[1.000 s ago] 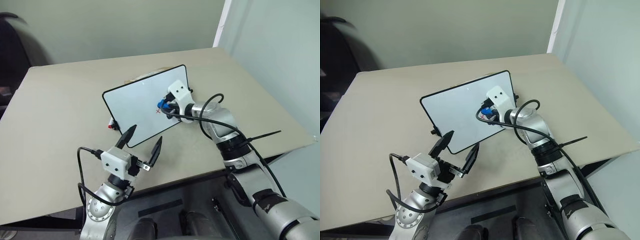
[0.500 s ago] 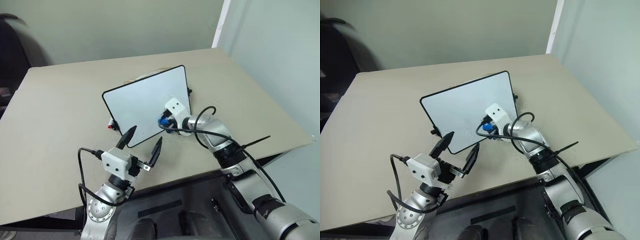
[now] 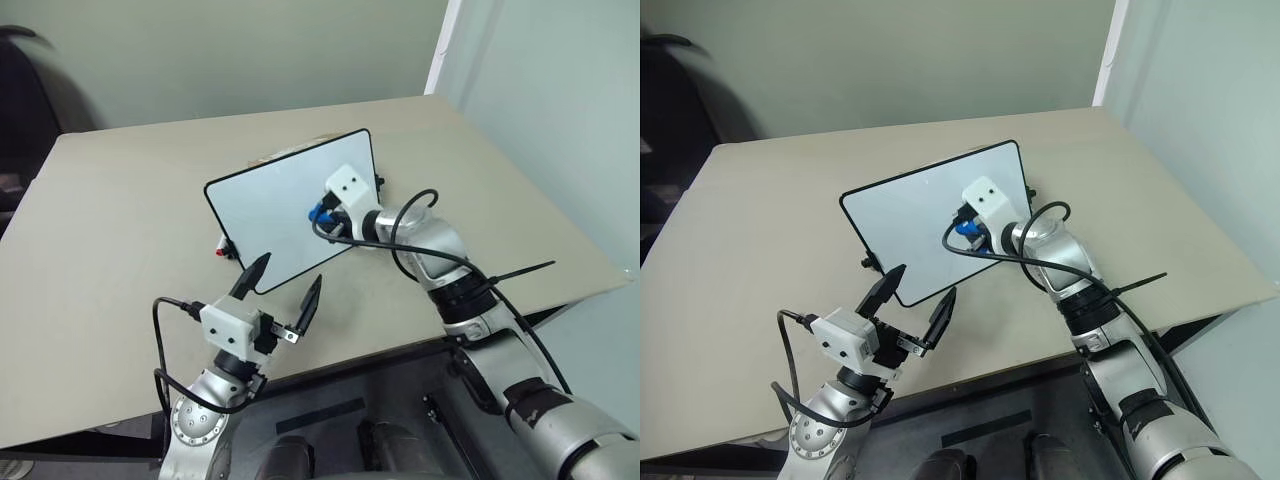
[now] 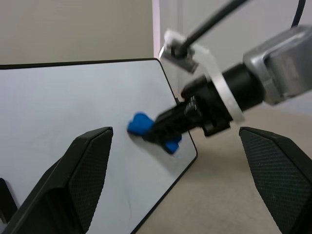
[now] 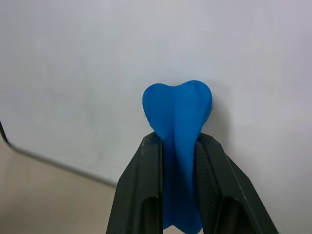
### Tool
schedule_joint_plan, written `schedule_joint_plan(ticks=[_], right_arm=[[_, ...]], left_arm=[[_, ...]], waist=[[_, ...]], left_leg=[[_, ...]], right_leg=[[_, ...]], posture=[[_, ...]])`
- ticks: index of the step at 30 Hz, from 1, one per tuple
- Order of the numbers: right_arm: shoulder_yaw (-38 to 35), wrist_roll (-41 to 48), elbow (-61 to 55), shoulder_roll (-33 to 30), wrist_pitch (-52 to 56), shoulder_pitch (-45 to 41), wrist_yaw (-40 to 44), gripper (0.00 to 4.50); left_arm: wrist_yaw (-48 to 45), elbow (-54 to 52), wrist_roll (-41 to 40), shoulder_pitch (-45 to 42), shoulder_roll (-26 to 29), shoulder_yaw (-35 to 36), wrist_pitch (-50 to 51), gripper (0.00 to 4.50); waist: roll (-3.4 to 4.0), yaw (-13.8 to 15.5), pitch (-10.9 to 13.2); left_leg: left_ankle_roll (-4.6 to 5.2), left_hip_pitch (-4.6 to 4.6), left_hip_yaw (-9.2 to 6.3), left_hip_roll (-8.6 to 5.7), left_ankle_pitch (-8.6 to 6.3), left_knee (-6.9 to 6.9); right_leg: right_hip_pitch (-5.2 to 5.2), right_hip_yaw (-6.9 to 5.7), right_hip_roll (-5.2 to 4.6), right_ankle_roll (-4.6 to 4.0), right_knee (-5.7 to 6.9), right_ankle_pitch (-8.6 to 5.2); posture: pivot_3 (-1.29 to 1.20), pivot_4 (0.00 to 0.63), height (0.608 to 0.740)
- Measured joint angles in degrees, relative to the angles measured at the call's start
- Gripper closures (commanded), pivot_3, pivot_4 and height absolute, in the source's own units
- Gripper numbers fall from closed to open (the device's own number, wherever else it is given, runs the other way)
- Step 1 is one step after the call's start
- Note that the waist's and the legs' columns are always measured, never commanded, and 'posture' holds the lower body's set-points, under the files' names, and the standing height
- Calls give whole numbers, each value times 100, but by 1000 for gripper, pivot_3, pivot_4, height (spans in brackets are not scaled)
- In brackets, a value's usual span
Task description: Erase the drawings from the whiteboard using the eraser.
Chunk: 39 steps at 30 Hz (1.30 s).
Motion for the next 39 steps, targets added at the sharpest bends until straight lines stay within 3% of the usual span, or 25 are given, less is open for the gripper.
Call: schedule_joint_plan(ticks=[7,12,18,22,28,37,38,39], right_arm=[[-54,-4,-29,-136,-213,80,-52,3690],[-559,173,-596,-444,242,434,-89,3690],[-1398,398,-1485,-1357,1187,898,-222,3690],[-1568,348,-1335,-1839,1359,1554,-307,3690],[-1568,338,-624,-1810,1094,1922,-422,3690],[-1316,278,-598,-1850,656,2024,-456,701],[-1288,276,-696,-1929,660,2066,-454,408],[-1272,270,-841,-2009,660,2127,-453,408]], left_arm=[[-2,0,-3,-96,13,23,12,0],[-3,0,-5,-96,19,27,30,0],[-3,-14,-1,-63,21,14,46,0],[-4,-20,-1,-49,31,10,66,0],[-40,-19,-19,-77,91,-21,93,0],[-64,-17,-110,-95,156,22,93,0],[-83,-16,-121,-101,169,35,93,0],[-101,-13,-129,-105,186,53,93,0]], waist=[[-5,13,-6],[-6,34,-7],[-8,47,-7],[-5,47,-1],[27,-30,20],[30,8,19],[31,22,19],[32,31,18]], left_leg=[[7,4,0,0,4,-1],[7,4,1,-1,4,1],[16,19,0,-1,10,2],[17,19,1,-1,10,0],[28,29,5,-1,18,-2],[38,27,2,-1,23,9],[37,26,2,-1,23,9],[37,26,2,-1,23,8]], right_leg=[[12,0,-1,5,-8,-4],[20,0,-1,5,-8,-3],[49,2,-1,63,-8,-38],[67,5,0,76,-6,-46],[66,4,5,90,-4,-52],[68,9,4,98,-7,-57],[68,9,2,100,-8,-58],[70,9,2,100,-9,-59]], posture=[[0,150,739],[0,150,739],[0,150,739],[0,150,739],[0,150,739],[0,150,739],[0,150,739],[0,150,739]])
